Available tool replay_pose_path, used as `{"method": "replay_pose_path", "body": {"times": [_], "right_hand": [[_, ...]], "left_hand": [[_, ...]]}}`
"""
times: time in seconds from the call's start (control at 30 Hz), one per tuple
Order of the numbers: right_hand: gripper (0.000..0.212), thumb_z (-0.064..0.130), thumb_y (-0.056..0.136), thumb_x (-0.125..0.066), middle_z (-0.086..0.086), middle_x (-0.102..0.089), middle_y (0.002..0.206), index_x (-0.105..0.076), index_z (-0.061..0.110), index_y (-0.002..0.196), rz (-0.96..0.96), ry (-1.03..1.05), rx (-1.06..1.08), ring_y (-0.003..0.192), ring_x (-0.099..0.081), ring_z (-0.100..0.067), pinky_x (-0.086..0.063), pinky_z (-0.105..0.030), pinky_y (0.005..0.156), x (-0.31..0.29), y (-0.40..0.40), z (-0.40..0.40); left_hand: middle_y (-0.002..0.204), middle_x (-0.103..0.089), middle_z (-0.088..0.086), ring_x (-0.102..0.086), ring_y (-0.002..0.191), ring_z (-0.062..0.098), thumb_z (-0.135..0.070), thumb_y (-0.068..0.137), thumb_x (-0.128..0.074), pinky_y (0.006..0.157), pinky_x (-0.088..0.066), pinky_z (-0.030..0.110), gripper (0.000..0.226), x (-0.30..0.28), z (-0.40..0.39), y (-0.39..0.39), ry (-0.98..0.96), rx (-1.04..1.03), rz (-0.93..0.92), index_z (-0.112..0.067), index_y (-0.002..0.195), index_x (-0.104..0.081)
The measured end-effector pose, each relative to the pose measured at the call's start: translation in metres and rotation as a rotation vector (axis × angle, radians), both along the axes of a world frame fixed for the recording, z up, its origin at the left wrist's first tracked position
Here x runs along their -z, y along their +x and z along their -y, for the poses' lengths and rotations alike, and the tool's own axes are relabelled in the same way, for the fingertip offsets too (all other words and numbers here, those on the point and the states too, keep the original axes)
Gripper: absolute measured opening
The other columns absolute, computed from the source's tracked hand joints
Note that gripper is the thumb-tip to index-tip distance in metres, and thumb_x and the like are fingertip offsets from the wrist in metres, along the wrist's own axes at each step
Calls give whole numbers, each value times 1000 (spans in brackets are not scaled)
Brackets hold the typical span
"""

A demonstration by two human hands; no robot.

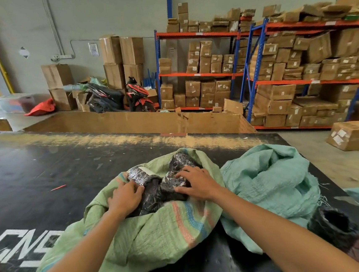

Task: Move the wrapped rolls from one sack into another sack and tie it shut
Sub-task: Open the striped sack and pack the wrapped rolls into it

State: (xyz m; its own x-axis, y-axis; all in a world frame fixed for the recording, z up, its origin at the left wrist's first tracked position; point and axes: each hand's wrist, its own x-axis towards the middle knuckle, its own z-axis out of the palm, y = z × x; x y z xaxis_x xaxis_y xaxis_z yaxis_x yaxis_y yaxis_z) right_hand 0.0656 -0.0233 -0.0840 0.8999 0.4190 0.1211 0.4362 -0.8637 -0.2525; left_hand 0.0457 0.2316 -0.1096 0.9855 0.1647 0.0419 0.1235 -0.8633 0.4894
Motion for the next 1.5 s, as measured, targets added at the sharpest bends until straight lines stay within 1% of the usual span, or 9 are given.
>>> {"method": "replay_pose_path", "body": {"times": [0.27, 0.43, 0.67, 0.8, 0.97, 1.07, 1.17, 1.3, 1.5], "right_hand": [[32, 39, 97, -56, 7, -61, 123, -57, 29, 128, 118, 333, 48, 105, -58, -10, -42, -47, 103, -19, -27, 36], [23, 24, 95, -60, 9, -63, 94, -60, 26, 119, 164, 502, 232, 78, -60, -9, -53, -40, 85, -34, -59, 98], [19, 27, 89, -66, 0, -66, 83, -60, 30, 107, 67, 365, 526, 77, -62, -16, -52, -37, 76, -30, -114, 208], [29, 34, 87, -63, 4, -63, 90, -58, 25, 114, -54, 175, 686, 94, -62, -23, -50, -45, 89, -19, -144, 251], [50, 46, 90, -62, -8, -53, 136, -51, 19, 131, -221, -70, 831, 133, -40, -35, -32, -53, 105, -4, -168, 280], [46, 47, 93, -59, -10, -54, 137, -54, 15, 125, -311, -180, 793, 137, -33, -35, -28, -52, 108, 8, -174, 290], [36, 45, 96, -56, -8, -58, 126, -57, 14, 115, -321, -242, 716, 134, -36, -31, -25, -52, 108, 20, -178, 294], [23, 40, 97, -55, 1, -55, 91, -50, 19, 88, -195, -226, 660, 114, -52, -27, -27, -46, 96, 24, -180, 296], [18, 37, 92, -57, 7, -54, 74, -50, 22, 84, -69, -180, 652, 96, -60, -23, -29, -44, 96, 18, -177, 307]], "left_hand": [[95, -58, -6, -56, 91, 16, -32, 89, -59, 81, -50, 40, 8, -35, 58, -26, -49, 212, 337, -30, 89, -66], [64, -61, -13, -54, 57, -1, -26, 90, -64, 59, -40, 19, 8, -54, 131, -67, -185, 633, 190, -23, 84, -68], [78, -70, 1, -55, 60, -1, -26, 90, -64, 66, -46, 24, 8, -28, 244, -104, -252, 996, 8, -22, 96, -69], [104, -67, 9, -62, 90, 17, -32, 86, -59, 87, -48, 33, 42, -7, 292, -119, -153, 1142, -26, -24, 127, -61], [150, -23, 18, -52, 124, 38, -28, 90, -63, 106, -41, 40, 66, 26, 330, -125, 151, 1198, -125, -47, 146, -34], [157, -12, 15, -42, 136, 37, -30, 85, -72, 112, -37, 39, 71, 41, 340, -129, 115, 1172, -145, -37, 144, -33], [153, -23, 12, -26, 145, 29, -38, 83, -74, 115, -32, 42, 62, 53, 346, -129, -11, 1181, -139, -31, 132, -35], [124, -45, -6, -43, 113, 14, -35, 87, -68, 104, -38, 38, 39, 60, 347, -133, -175, 1188, -135, -41, 110, -37], [108, -53, -12, -49, 87, -7, -36, 90, -67, 78, -39, 15, 29, 63, 343, -135, -439, 1051, -86, -28, 109, -45]]}}
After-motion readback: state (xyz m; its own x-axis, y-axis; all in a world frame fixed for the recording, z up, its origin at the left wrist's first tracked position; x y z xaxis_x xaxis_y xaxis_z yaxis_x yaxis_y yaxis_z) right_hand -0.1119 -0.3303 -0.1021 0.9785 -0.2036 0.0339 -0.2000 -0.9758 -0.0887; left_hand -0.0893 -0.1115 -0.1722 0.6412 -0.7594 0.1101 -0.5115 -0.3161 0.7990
